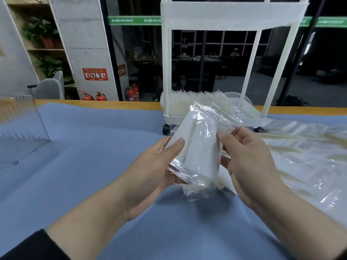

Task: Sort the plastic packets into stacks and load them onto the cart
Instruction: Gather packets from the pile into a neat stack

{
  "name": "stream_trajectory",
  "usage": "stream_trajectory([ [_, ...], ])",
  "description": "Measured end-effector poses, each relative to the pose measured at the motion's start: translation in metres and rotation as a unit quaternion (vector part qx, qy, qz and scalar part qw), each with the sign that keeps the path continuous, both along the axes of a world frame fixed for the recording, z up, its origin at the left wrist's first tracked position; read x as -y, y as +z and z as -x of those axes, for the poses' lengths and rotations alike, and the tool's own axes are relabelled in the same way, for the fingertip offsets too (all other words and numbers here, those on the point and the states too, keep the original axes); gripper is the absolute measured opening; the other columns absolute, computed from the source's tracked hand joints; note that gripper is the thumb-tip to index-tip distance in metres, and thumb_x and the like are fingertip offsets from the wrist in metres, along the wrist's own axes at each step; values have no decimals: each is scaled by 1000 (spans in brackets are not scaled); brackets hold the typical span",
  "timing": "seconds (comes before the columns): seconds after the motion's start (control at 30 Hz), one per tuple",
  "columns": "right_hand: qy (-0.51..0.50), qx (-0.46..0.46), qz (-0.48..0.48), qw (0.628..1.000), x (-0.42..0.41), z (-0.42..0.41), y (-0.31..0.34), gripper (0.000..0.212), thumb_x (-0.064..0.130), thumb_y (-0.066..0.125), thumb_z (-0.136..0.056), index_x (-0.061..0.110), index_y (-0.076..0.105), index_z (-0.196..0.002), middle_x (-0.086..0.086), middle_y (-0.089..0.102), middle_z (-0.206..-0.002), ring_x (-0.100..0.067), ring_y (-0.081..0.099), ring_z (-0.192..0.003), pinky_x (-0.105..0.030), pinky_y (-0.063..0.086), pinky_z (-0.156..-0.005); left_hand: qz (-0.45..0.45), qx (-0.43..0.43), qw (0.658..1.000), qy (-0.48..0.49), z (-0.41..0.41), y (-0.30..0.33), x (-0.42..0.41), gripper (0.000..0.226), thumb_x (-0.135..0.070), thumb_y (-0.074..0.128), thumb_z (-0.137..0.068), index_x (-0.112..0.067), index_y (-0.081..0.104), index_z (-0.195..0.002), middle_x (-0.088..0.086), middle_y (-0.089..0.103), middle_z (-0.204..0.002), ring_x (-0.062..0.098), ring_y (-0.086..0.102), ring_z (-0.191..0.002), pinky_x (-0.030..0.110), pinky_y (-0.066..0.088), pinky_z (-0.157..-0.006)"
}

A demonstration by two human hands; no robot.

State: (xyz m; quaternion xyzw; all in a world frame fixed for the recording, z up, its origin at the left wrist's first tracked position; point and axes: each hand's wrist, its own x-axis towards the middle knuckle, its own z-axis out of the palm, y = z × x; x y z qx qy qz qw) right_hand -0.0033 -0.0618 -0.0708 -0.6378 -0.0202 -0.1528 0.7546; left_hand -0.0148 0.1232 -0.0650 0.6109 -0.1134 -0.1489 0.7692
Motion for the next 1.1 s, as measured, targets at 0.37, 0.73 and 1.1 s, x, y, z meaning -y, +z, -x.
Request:
stream_trajectory([
  [0.37, 75, 72, 144, 984, 14, 1, 10, 63, 27, 85, -75, 38, 50, -126, -5, 66, -116, -28, 70, -98, -50, 58, -86, -291, 189, 937, 37, -1, 15, -25, 40, -6, 76, -85, -37, 71, -109, -11, 76, -101, 10, 72, -96, 29, 56, -93],
  [0.73, 172, 64, 497, 848, 24, 23, 18, 72, 40, 83, -73, 63, 38, -124, 27, 56, -121, 1, 55, -114, -25, 48, -88, -413, 238, 879, -8, 4, 11, -34, 45, -58, 79, -77, -64, 51, -111, -33, 58, -112, -5, 58, -107, 22, 51, -90],
  [1.1, 155, 69, 564, 809, 32, 27, 25, 68, 59, 77, -69, 65, 37, -123, 33, 51, -125, 6, 50, -119, -28, 48, -97, -293, 240, 918, 114, 3, -7, -12, 12, -27, 68, -94, -25, 74, -84, -5, 72, -82, 15, 64, -82, 26, 50, -75],
])
